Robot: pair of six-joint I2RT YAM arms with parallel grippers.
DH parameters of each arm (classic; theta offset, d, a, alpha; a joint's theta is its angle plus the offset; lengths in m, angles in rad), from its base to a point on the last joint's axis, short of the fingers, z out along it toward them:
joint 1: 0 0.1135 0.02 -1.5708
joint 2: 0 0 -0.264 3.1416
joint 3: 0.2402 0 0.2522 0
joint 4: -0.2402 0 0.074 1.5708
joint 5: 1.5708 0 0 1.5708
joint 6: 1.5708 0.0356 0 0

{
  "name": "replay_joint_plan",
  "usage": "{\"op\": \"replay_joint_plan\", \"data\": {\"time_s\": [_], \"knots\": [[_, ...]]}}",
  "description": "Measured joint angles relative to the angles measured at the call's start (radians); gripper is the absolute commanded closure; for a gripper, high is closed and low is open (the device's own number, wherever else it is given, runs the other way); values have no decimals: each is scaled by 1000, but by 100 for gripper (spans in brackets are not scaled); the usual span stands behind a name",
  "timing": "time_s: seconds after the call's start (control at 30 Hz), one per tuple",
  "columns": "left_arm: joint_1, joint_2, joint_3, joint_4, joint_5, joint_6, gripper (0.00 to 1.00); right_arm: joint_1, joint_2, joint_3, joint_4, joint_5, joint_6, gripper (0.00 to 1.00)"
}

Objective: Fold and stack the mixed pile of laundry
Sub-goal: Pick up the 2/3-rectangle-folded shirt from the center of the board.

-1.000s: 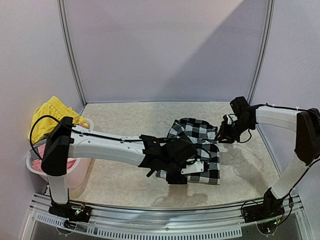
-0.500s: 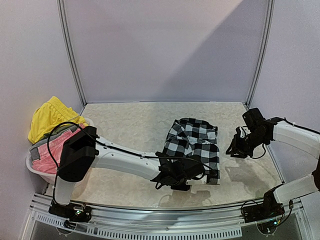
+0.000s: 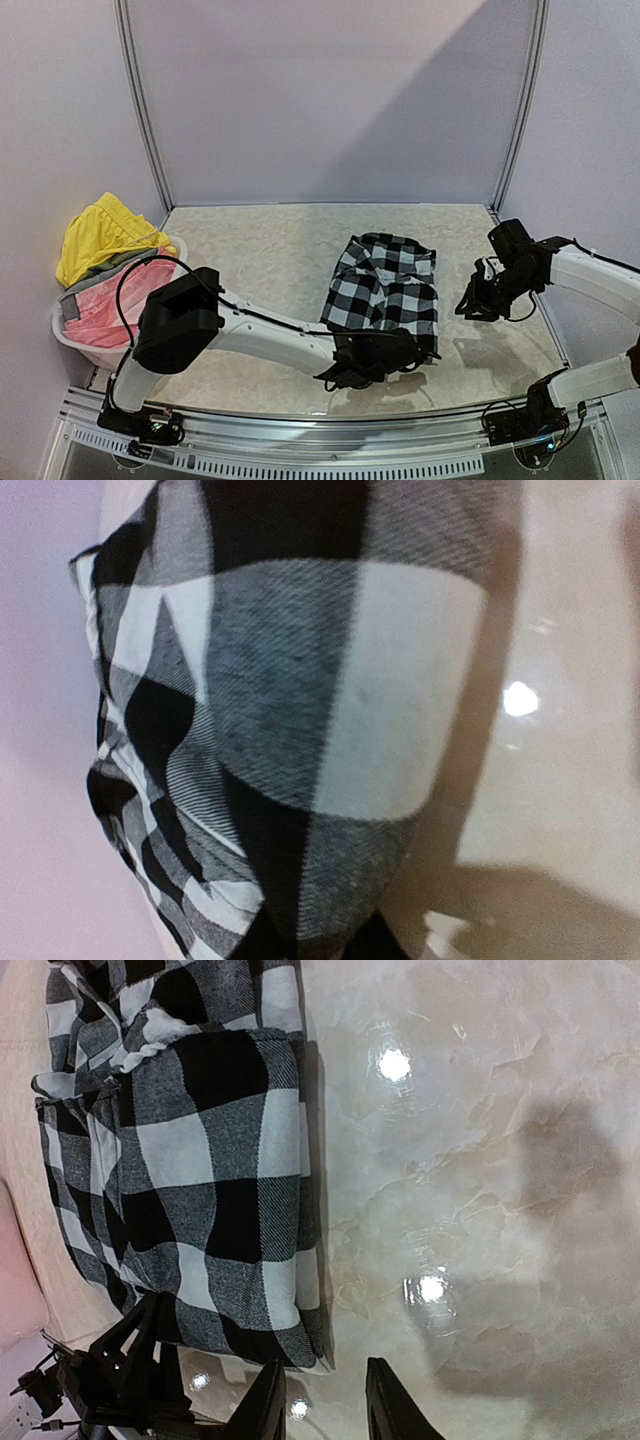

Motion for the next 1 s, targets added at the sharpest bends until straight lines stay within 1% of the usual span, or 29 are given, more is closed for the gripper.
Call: {"op": "replay_joint_plan", "data": {"time_s": [0.1,0.33,0.47,0.63,0.8,1.0], "knots": [[-5,11,12,1,-40,-6,100,0,0,0,-2,0,-3,72],[-11,9,15,-42,-48,-48,100,0,3,15,6,-22,-24,73],[-17,-15,19,-126,-15,-111,100,0,27,53,42,-59,-38,74],[-33,-89,10,-261,64,-194,100,19,63,89,85,-101,-54,75],[-64,-189,6,-398,137,-255,100,104,113,138,142,-153,-68,76],[-94,-291,3,-519,197,-302,100,254,230,222,220,-206,-69,80]]}}
